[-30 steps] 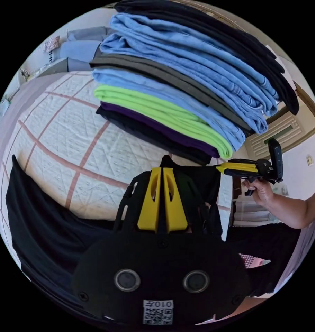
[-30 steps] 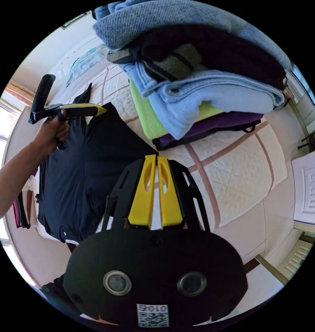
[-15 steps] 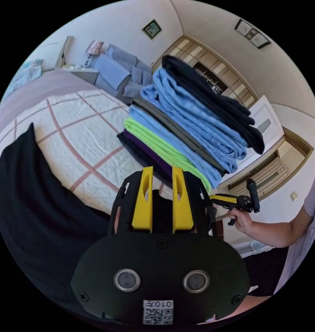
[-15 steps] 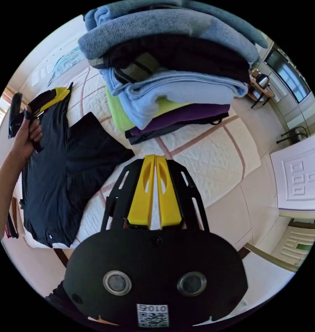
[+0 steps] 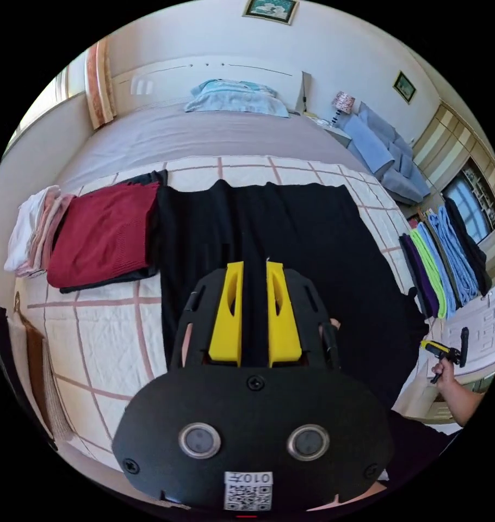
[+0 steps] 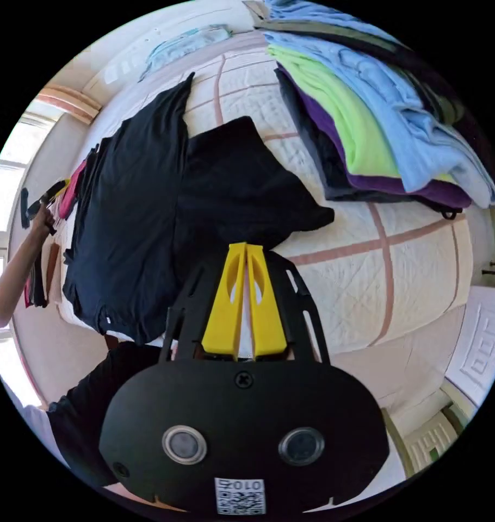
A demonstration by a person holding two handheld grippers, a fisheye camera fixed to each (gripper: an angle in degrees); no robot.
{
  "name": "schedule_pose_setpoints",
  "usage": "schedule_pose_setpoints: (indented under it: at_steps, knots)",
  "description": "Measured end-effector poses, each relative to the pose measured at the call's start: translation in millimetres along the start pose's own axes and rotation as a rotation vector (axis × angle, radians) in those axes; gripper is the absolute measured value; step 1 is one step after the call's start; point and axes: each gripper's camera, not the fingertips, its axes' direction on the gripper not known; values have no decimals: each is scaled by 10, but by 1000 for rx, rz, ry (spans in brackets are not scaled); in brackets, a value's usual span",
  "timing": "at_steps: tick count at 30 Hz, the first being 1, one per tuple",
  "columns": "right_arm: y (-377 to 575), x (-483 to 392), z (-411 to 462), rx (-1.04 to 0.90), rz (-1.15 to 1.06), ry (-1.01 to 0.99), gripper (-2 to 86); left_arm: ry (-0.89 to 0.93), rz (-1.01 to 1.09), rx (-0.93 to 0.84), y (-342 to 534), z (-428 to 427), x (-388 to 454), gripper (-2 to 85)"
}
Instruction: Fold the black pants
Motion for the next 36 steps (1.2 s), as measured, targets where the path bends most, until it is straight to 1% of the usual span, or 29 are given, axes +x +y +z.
schedule_pose_setpoints:
  at_steps: [1,2,3,4,6,8,10,12,13,14,15,16,18,20,22,25,27,28,30,32,34,36]
  knots:
    - [3,-30,-82,31,19,29,21,-32,-35,-1,-72,-76,-280,66]
    - [-10,-125,-238,74,33,99,23,-68,-58,1,-174,-138,-540,70]
    - [-61,-254,-367,95,16,168,23,-83,-71,-2,-232,-157,-661,72]
    - [-100,-328,-422,105,-7,197,24,-114,-95,-12,-355,-171,-891,76]
    - [-357,-632,-588,177,-122,275,28,-133,-119,-34,-540,-140,-1200,80]
    - [-659,-845,-673,270,-216,306,34,-139,-126,-101,-782,-33,-1522,82]
    - [-1066,-1001,-737,388,-265,280,48,-129,-120,-129,-933,48,-1702,83]
    - [-1779,-1111,-775,490,-294,116,61,-104,-131,-140,-1062,115,-1862,83]
    - [-1981,-1133,-775,495,-299,69,62,-61,-143,-145,-1136,156,-1957,82]
    - [-2387,-1192,-763,501,-326,-11,65,-31,-150,-141,-1193,183,-2028,80]
    - [-2794,-1266,-717,487,-343,-41,67,-23,-154,-139,-1215,194,-2057,79]
    - [-2996,-1302,-682,469,-344,-47,69,-8,-163,-142,-1247,216,-2108,76]
    - [-3737,-1429,-481,348,-339,-68,71,1,-186,-155,-1259,248,-2176,68]
    - [-4155,-1489,-315,246,-325,-124,69,23,-174,-164,-1252,283,-2212,51]
    - [-4421,-1551,-162,177,-301,-172,64,17,-150,-176,-1256,294,-2199,35]
    - [-4609,-1690,92,81,-273,-138,36,-48,-90,-183,-1260,254,-2137,11]
    - [-4585,-1808,90,77,-290,-174,25,-40,-39,-146,-1259,176,-2100,5]
    - [-4568,-1827,65,84,-277,-159,24,-16,-15,-108,-1250,96,-2090,2]
    - [-4453,-1867,-153,201,-263,-32,20,-13,-17,-50,-1215,-59,-2114,0]
    - [-4418,-1863,-280,251,-294,38,19,-18,-64,13,-1138,-222,-2236,-1]
    - [-4462,-1877,-248,209,-331,83,18,5,-82,0,-1101,-201,-2322,-1]
    - [-4499,-1957,-152,186,-376,169,16,-18,-63,-22,-1101,-150,-2327,0]
